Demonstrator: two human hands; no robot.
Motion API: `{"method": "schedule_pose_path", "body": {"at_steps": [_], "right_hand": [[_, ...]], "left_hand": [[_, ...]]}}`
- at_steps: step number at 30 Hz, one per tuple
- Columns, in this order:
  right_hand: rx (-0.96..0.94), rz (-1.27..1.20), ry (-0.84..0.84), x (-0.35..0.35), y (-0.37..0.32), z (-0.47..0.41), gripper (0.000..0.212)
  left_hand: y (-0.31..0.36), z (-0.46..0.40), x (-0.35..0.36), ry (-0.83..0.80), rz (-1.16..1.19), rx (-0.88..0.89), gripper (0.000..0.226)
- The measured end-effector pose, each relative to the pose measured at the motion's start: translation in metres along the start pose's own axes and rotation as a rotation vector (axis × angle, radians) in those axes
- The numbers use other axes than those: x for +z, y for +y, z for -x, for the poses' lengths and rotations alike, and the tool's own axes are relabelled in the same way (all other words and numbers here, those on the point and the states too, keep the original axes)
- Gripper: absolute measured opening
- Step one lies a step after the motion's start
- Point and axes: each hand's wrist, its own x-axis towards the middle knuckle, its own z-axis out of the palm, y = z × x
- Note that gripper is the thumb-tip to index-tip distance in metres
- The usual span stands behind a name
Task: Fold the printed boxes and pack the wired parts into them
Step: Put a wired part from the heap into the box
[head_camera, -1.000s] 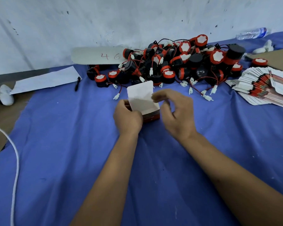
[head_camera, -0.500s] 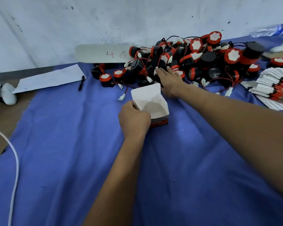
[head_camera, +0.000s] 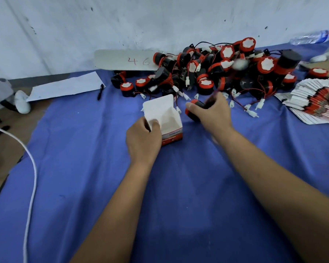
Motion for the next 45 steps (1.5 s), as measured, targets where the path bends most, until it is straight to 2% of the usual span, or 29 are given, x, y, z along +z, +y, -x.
{"method": "schedule_pose_path", "body": {"at_steps": [2,4,6,9,10,12,16,18,20,22,25,29,35,39,43,45], "right_hand": [[0.075,-0.078,0.021,-0.004,-0.002,0.027,0.059],[0.124,-0.169,-0.057,-0.004,-0.004,0.044,0.060],[0.164,-0.354,-0.140,-0.002,0.000,0.049,0.050],[0.212,-0.613,-0.180,-0.002,0.001,0.051,0.013],[0.243,-0.686,-0.183,-0.004,0.000,0.050,0.008],[0.276,-0.827,-0.205,-0.009,-0.005,0.048,0.018],[0.164,-1.043,-0.374,-0.017,-0.027,0.052,0.009],[0.062,-0.967,-0.403,-0.012,-0.038,0.061,0.015],[-0.033,-0.776,-0.342,-0.005,-0.046,0.070,0.014],[-0.137,-0.493,-0.225,-0.001,-0.048,0.073,0.007],[-0.228,-0.128,-0.110,-0.006,-0.043,0.067,0.016],[-0.339,0.311,-0.135,-0.011,-0.036,0.061,0.024],[-0.307,0.388,-0.070,-0.009,-0.031,0.061,0.021],[-0.304,0.375,-0.041,-0.009,-0.027,0.058,0.018],[-0.266,0.271,-0.009,-0.007,-0.029,0.057,0.019],[-0.302,0.289,-0.047,-0.005,-0.029,0.056,0.019]], "left_hand": [[-0.007,0.001,-0.007,0.058,-0.027,0.010,0.025],[-0.012,0.002,-0.012,0.087,-0.031,0.018,0.024],[-0.015,0.003,-0.015,0.097,0.003,0.027,0.024],[-0.019,0.001,-0.018,0.118,0.033,0.015,0.022],[-0.020,0.000,-0.018,0.123,0.031,0.014,0.021],[-0.021,-0.001,-0.020,0.129,0.020,0.011,0.019],[-0.020,-0.001,-0.017,0.078,0.052,0.031,0.021],[-0.016,0.003,-0.014,0.026,0.057,0.065,0.019],[-0.013,0.008,-0.011,-0.025,0.062,0.143,0.010],[-0.010,0.012,-0.010,-0.064,0.117,0.199,0.020],[-0.007,0.010,-0.012,-0.101,0.131,0.204,0.032],[-0.011,0.008,-0.011,-0.171,0.169,0.198,0.016],[-0.014,0.004,-0.016,-0.302,0.234,0.124,0.025],[-0.013,-0.001,-0.016,-0.367,0.377,-0.061,0.026],[-0.010,0.002,-0.016,-0.334,0.376,-0.052,0.031],[-0.008,0.004,-0.016,-0.354,0.403,-0.052,0.038]]}}
